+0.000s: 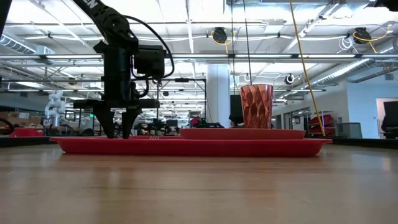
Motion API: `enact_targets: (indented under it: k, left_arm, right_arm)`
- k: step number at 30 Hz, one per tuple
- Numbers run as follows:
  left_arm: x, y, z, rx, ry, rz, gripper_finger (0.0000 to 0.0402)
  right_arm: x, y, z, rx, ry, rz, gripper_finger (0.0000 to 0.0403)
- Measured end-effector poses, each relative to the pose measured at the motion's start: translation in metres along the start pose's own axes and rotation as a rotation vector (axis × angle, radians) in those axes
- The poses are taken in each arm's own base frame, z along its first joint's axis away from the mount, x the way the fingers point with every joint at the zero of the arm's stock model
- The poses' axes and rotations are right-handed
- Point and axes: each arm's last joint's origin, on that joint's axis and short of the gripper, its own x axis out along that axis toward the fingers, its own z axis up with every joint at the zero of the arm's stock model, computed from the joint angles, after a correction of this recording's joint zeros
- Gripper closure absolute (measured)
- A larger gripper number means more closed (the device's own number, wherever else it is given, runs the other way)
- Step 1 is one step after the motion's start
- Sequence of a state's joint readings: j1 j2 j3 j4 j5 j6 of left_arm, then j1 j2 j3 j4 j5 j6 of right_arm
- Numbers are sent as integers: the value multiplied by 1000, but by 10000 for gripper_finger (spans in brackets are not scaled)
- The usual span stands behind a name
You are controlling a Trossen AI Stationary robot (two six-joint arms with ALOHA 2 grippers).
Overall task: Pick and place plate/cup/fork/spoon on tray
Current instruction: Adjust the blue spoon, orange plate, and the red tray
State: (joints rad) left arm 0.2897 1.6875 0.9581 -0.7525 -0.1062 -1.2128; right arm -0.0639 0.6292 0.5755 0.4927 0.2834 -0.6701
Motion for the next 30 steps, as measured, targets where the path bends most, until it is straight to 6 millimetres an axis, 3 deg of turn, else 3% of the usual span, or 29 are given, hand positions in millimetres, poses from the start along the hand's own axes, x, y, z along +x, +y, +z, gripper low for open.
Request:
enact_targets:
  k: [8, 21, 30]
  left_arm:
    - [-1, -2, -5, 19, 1, -1, 262]
    - [-1, -2, -6, 22, -2, -2, 393]
    - [-1, -2, -6, 29, -6, -1, 383]
  right_arm:
    - [0, 0, 0, 0, 0, 0, 266]
    - [0, 0, 0, 0, 0, 0, 266]
    - [0, 0, 0, 0, 0, 0, 266]
